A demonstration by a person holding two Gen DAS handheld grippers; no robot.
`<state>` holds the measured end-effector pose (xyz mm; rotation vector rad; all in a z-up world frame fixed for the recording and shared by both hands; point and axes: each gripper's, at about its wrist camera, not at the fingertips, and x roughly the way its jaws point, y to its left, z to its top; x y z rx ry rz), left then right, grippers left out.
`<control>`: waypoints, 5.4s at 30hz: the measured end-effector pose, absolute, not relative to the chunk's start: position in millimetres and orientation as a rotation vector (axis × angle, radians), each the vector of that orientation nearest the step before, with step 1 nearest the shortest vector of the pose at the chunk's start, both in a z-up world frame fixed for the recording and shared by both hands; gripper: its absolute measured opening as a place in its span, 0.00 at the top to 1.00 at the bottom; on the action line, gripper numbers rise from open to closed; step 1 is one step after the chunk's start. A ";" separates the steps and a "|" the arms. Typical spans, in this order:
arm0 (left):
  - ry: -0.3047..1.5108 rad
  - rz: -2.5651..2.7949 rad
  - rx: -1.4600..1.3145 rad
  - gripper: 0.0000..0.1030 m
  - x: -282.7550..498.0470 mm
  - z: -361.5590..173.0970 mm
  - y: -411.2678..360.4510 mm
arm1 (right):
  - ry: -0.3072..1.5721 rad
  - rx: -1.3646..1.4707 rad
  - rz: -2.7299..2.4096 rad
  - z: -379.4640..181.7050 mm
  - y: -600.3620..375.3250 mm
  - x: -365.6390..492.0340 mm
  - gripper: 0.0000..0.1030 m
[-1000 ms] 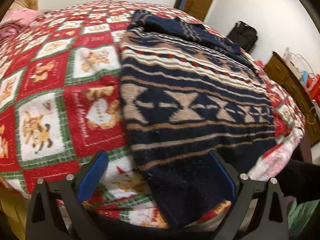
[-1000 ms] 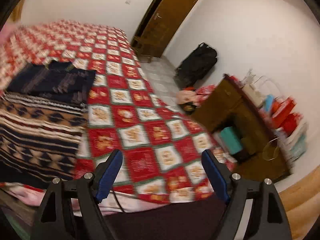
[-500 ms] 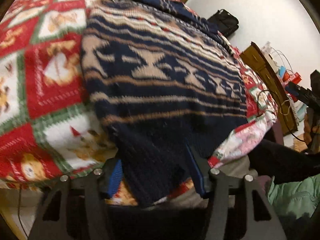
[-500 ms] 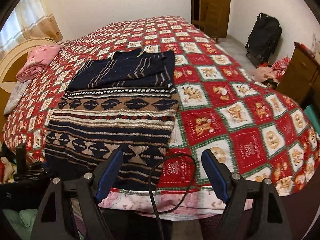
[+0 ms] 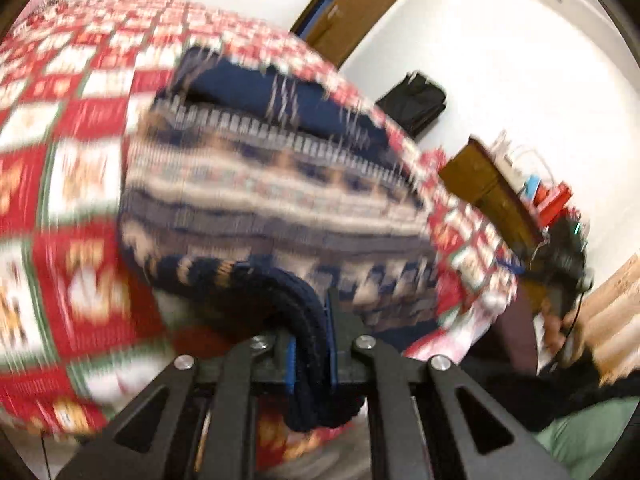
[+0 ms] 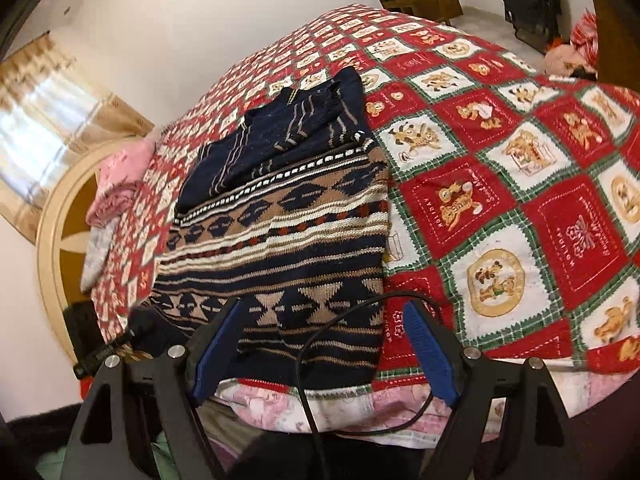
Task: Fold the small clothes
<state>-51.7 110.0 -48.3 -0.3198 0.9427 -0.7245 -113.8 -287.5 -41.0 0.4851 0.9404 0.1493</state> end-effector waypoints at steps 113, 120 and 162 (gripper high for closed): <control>0.851 -0.276 0.066 0.26 135.8 -31.5 126.9 | 0.830 -0.403 0.121 -92.3 -253.3 61.6 0.31; 0.842 -0.301 0.166 0.26 129.4 -30.1 120.6 | 0.869 -0.113 0.269 -80.2 -264.2 96.4 0.80; 0.777 -0.821 0.492 0.79 178.9 -46.8 3.1 | 0.859 0.329 0.216 -74.1 -322.6 115.4 0.39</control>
